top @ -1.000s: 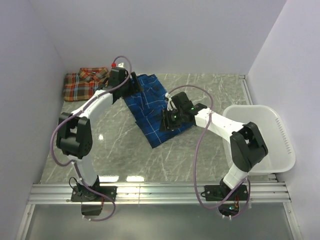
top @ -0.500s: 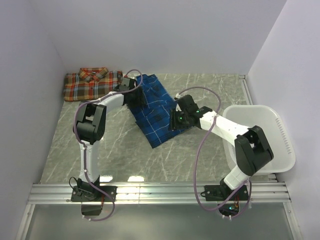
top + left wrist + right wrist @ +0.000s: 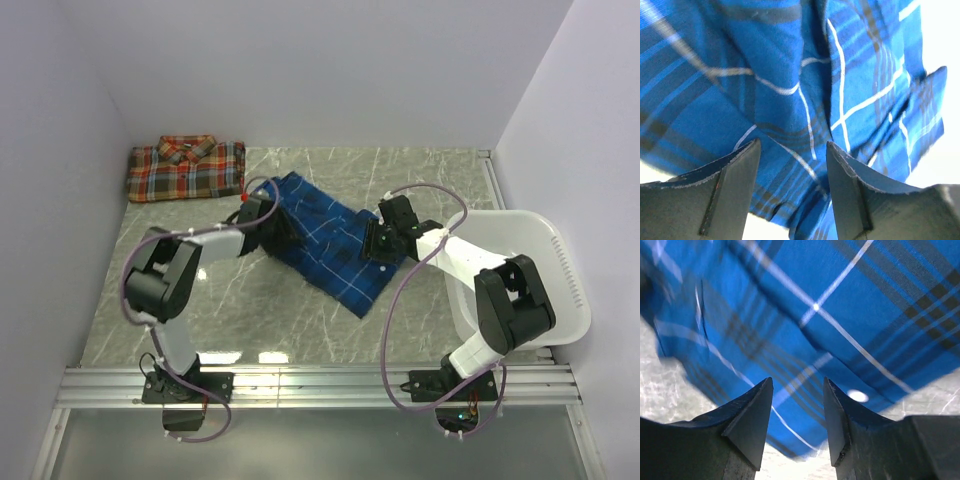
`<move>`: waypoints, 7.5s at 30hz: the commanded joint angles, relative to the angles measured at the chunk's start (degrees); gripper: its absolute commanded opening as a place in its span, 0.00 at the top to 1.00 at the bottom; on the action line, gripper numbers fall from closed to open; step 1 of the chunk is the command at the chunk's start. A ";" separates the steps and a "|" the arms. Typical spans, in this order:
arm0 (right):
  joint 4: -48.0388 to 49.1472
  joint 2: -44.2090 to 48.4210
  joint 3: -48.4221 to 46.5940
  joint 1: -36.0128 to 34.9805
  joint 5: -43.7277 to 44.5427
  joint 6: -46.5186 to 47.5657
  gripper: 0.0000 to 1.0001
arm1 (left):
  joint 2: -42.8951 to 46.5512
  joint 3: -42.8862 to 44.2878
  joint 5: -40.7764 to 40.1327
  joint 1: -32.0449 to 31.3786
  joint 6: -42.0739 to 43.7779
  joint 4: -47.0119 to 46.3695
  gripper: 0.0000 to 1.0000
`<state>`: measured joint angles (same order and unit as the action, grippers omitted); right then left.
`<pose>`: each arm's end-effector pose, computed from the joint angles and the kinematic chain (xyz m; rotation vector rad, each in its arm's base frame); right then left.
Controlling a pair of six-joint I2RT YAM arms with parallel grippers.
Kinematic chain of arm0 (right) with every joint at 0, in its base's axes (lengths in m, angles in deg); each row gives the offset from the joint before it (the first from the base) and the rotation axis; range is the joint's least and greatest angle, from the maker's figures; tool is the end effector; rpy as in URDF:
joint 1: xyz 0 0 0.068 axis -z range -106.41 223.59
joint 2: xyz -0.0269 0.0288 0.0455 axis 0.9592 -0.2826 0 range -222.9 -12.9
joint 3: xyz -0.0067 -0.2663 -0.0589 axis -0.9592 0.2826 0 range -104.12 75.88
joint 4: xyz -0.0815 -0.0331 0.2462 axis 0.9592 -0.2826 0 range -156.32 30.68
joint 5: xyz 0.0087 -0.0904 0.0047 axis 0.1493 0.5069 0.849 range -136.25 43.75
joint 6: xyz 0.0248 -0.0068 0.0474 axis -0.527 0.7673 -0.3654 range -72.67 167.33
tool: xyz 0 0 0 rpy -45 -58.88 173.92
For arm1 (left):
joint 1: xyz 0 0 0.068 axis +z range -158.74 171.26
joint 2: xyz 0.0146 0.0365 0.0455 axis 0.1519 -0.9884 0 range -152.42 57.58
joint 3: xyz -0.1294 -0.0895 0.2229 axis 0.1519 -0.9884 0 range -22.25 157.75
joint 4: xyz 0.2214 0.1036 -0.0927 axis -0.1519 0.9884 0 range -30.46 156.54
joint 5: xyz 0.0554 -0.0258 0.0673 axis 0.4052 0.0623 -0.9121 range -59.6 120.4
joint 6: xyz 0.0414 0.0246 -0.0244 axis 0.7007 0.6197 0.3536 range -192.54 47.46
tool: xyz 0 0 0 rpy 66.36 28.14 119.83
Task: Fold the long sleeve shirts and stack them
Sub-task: Fold the shirt
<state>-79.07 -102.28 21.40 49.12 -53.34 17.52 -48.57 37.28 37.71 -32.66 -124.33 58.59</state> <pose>0.2856 0.1348 0.1974 0.0699 2.5984 0.5209 0.3470 -0.1590 0.1520 -0.5394 2.4444 -0.7516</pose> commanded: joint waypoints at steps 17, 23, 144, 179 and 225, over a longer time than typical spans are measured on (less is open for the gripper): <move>1.47 -7.12 -5.55 -2.25 -3.90 5.80 0.50 | 30.93 -16.04 -18.12 -5.00 -6.40 16.59 0.38; 0.94 -10.81 -8.71 -3.57 -3.02 7.56 0.50 | 21.17 -13.83 -16.98 -0.26 -5.86 13.61 0.41; 43.57 -25.74 -1.50 5.93 -29.12 -24.34 0.44 | 10.17 4.20 -23.24 -35.41 15.15 2.45 0.92; -26.39 -23.91 -50.72 3.47 5.92 39.11 0.99 | 44.10 -28.85 -7.34 3.68 -4.81 10.19 0.21; -43.53 -46.31 -75.50 -34.42 55.17 26.48 0.86 | 28.45 -33.60 9.74 10.21 -9.73 -7.40 0.88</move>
<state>-119.79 -147.88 -48.98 15.57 0.82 49.63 -21.64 4.45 45.76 -22.21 -132.83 54.59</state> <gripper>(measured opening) 0.152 0.123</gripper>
